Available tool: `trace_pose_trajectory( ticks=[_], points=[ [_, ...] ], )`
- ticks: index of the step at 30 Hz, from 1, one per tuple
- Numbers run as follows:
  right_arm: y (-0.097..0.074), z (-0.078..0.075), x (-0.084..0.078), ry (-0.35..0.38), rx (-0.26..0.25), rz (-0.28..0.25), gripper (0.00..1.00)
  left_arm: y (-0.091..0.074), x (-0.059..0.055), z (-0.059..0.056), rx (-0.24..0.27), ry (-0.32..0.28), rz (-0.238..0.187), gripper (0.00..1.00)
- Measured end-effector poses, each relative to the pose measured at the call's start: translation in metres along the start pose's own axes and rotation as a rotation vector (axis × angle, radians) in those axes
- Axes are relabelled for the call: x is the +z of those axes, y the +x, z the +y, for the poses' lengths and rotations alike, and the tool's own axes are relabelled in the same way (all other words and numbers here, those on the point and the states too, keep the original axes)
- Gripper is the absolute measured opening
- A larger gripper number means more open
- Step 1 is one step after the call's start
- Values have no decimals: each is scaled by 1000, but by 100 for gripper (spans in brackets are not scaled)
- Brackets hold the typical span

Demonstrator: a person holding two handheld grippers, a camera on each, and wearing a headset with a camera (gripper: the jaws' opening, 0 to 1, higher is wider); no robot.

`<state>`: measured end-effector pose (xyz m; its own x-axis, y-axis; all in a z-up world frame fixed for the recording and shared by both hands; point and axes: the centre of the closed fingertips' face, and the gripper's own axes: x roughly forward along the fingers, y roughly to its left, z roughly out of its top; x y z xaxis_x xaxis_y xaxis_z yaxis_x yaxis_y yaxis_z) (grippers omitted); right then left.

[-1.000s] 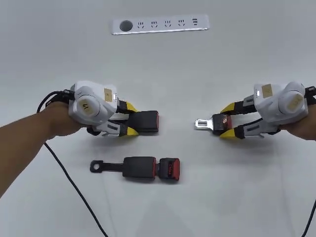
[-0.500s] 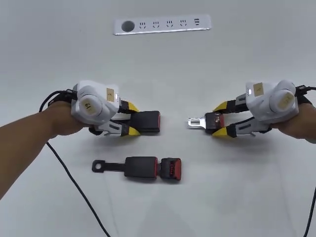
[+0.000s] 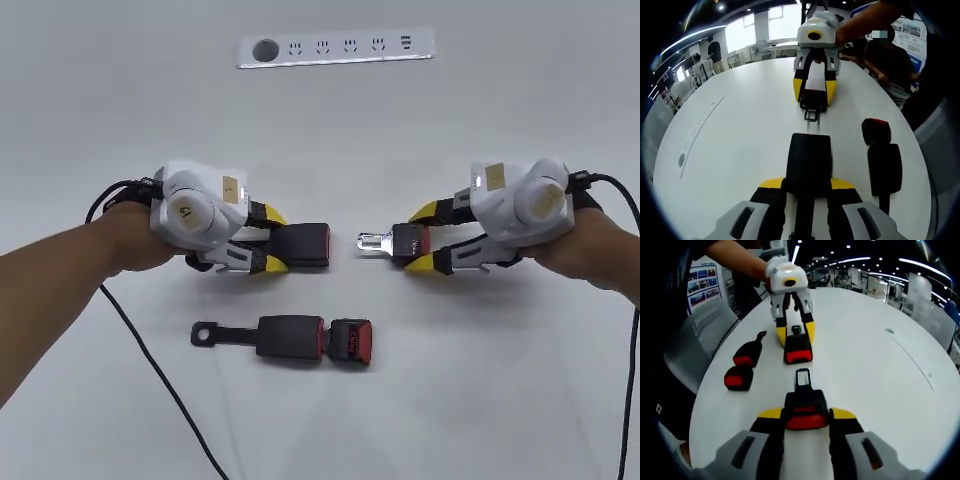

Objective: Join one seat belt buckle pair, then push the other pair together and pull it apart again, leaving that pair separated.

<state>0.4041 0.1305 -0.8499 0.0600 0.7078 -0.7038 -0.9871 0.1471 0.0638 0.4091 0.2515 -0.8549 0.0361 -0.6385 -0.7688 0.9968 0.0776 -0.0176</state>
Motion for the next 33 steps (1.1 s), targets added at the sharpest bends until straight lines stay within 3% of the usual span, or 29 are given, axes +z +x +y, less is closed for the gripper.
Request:
trace_pose_trajectory(
  ticks=[12, 25, 26, 31, 33],
  points=[
    [20, 6, 13, -17, 17, 30, 34, 0, -1, 0, -2, 11, 13, 33],
    [34, 8, 29, -12, 21, 9, 34, 0, -1, 1, -1, 16, 27, 33],
    [34, 7, 27, -26, 20, 32, 34, 0, -1, 1, -1, 16, 28, 33],
    [34, 6, 27, -13, 24, 20, 34, 0, -3, 3, -3, 16, 23, 33],
    [35, 5, 27, -13, 25, 28, 34, 1, -1, 2, -9, 34, 44, 32]
  ],
)
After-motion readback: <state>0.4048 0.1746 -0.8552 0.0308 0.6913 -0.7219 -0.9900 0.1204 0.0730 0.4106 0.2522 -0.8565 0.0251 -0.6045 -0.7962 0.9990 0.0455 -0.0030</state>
